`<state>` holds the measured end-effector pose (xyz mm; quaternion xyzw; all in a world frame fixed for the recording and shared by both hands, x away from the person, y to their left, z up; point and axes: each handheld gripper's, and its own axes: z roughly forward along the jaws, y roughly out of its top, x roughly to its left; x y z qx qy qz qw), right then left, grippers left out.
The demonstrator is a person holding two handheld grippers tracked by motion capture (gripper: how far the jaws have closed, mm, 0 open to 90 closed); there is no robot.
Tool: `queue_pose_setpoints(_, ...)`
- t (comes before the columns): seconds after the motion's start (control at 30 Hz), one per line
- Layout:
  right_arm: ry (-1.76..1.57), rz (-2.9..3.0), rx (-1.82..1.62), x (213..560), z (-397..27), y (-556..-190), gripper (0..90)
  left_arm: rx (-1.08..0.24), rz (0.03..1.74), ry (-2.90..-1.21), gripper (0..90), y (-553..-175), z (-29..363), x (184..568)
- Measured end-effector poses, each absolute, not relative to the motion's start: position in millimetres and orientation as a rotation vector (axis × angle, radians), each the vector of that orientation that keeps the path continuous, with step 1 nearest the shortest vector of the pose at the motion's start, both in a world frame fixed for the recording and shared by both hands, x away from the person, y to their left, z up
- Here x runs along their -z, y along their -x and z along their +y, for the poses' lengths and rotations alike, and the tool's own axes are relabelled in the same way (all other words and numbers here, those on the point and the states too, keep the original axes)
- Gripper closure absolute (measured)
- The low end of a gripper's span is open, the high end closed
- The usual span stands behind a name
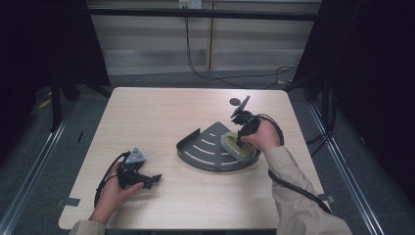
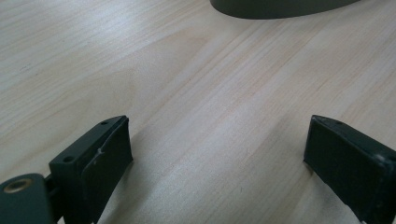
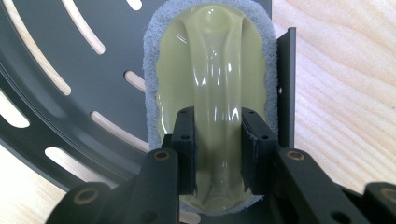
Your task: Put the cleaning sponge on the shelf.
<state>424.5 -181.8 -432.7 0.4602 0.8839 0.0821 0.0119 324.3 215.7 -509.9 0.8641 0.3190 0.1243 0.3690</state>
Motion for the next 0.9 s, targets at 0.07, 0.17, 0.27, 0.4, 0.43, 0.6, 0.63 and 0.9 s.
queue_pose_setpoints(0.07, -1.427, 2.759, -0.248, 432.6, -181.5, -424.6, 69.9, -0.319, 0.819, -2.218, 6.9, -324.3, 215.8, 509.9)
queue_pose_setpoints(0.17, -1.430, 2.763, -0.250, 433.4, -181.1, -424.5, 69.9, -0.319, 0.819, -2.218, 6.9, -324.3, 215.7, 509.9)
queue_pose_setpoints(0.27, -1.426, 2.764, -0.254, 433.9, -180.9, -424.4, 69.8, -0.319, 0.819, -2.218, 6.9, -324.3, 215.8, 509.9)
queue_pose_setpoints(0.4, -1.425, 2.765, -0.240, 433.8, -180.0, -424.7, 69.8, -0.319, 0.819, -2.218, 6.9, -324.3, 215.7, 509.9)
queue_pose_setpoints(0.43, -1.428, 2.766, -0.239, 434.2, -179.7, -424.6, 69.7, -0.319, 0.819, -2.218, 6.9, -324.3, 215.7, 509.9)
queue_pose_setpoints(0.6, -1.428, 2.766, -0.236, 434.6, -179.1, -424.8, 69.6, -0.319, 0.819, -2.217, 6.9, -324.3, 215.7, 509.9)
queue_pose_setpoints(0.63, -1.425, 2.769, -0.236, 434.9, -179.1, -424.9, 69.6, -0.322, 0.818, -2.219, 6.9, -324.4, 215.8, 509.9)
queue_pose_setpoints(0.9, -1.416, 2.767, -0.226, 436.3, -178.0, -424.5, 68.2, -0.320, 0.820, -2.218, 6.9, -324.3, 215.8, 509.9)
